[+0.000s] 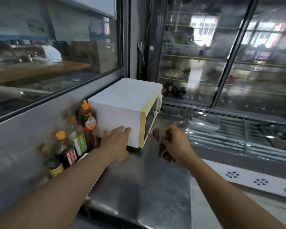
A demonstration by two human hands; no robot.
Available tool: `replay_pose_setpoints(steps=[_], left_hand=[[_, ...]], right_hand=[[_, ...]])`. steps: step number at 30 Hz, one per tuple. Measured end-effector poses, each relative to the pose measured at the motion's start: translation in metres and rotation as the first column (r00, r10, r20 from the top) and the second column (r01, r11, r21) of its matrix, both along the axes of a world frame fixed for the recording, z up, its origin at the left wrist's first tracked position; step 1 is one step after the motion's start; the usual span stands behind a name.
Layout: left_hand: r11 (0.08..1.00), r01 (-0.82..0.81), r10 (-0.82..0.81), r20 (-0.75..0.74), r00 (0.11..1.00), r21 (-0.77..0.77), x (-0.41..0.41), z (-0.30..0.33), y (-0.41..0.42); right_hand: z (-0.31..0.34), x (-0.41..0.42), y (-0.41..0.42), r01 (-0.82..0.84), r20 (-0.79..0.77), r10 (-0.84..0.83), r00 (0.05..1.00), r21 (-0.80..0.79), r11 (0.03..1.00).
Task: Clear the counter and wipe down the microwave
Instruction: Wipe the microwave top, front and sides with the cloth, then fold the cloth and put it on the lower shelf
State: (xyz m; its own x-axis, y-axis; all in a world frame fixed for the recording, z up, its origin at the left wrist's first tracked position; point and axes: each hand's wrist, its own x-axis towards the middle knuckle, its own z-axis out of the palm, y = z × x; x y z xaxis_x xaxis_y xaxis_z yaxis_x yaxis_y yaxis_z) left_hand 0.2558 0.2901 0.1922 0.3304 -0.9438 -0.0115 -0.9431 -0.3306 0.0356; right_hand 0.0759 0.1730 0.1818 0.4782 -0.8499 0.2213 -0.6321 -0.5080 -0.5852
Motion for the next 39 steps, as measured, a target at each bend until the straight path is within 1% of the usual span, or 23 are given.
replay_pose_setpoints(steps=[5,7,9,12,16,18,20,21,23,26,29,31,33,35,36,37,39], left_hand=[[0.996,0.07,-0.078,-0.164,0.983,-0.056,-0.042,0.006,0.032],[0.991,0.102,-0.12,-0.244,0.962,-0.084,-0.062,0.009,0.039],[0.984,0.131,-0.167,-0.355,0.92,-0.123,-0.084,0.012,0.041],[0.975,0.128,-0.208,-0.541,0.815,-0.181,-0.124,0.016,0.04],[0.963,0.134,-0.259,-0.659,0.706,-0.234,-0.184,0.016,0.031],[0.957,0.123,-0.282,-0.745,0.605,-0.262,-0.214,0.02,0.024],[0.961,0.112,-0.277,-0.844,0.459,-0.254,-0.244,0.025,0.016],[0.965,0.117,-0.262,-0.877,0.402,-0.235,-0.259,0.027,0.012],[0.975,0.135,-0.211,-0.918,0.336,-0.175,-0.288,0.031,0.002],[0.982,0.144,-0.157,-0.942,0.296,-0.118,-0.333,0.037,-0.017],[0.985,0.135,-0.144,-0.949,0.281,-0.11,-0.38,0.043,-0.036],[0.988,0.102,-0.14,-0.95,0.279,-0.116,-0.409,0.047,-0.051],[0.99,0.059,-0.141,-0.945,0.295,-0.13,-0.434,0.049,-0.065],[0.989,-0.005,-0.138,-0.946,0.295,-0.145,-0.455,0.05,-0.078],[0.988,-0.043,-0.13,-0.951,0.281,-0.147,-0.465,0.05,-0.084],[0.986,-0.078,-0.119,-0.956,0.269,-0.144,-0.473,0.05,-0.09],[0.984,-0.125,-0.092,-0.959,0.268,-0.13,-0.489,0.049,-0.101]], right_hand=[[0.011,-0.051,0.043,0.134,0.157,-0.16,0.975,0.163,0.978],[0.013,-0.074,0.057,0.182,0.185,-0.221,0.958,0.207,0.961],[0.015,-0.098,0.067,0.219,0.186,-0.259,0.948,0.211,0.953],[0.018,-0.131,0.076,0.257,0.222,-0.308,0.925,0.233,0.938],[0.027,-0.172,0.076,0.259,0.358,-0.37,0.857,0.321,0.911],[0.031,-0.193,0.074,0.251,0.399,-0.384,0.833,0.346,0.904],[0.034,-0.217,0.07,0.241,0.429,-0.386,0.817,0.354,0.904],[0.035,-0.23,0.067,0.233,0.442,-0.383,0.811,0.357,0.905],[0.035,-0.257,0.06,0.219,0.464,-0.378,0.801,0.36,0.907],[0.033,-0.301,0.045,0.223,0.445,-0.387,0.808,0.377,0.899],[0.026,-0.348,0.027,0.216,0.43,-0.389,0.815,0.399,0.891],[0.022,-0.38,0.016,0.178,0.42,-0.373,0.827,0.434,0.883],[0.02,-0.411,0.006,0.137,0.367,-0.336,0.867,0.474,0.87],[0.021,-0.44,-0.003,0.16,0.268,-0.293,0.918,0.428,0.89],[0.023,-0.453,-0.008,0.163,0.253,-0.277,0.927,0.395,0.904],[0.026,-0.463,-0.011,0.135,0.275,-0.253,0.927,0.387,0.912],[0.032,-0.48,-0.017,-0.01,0.36,-0.164,0.919,0.435,0.901]])
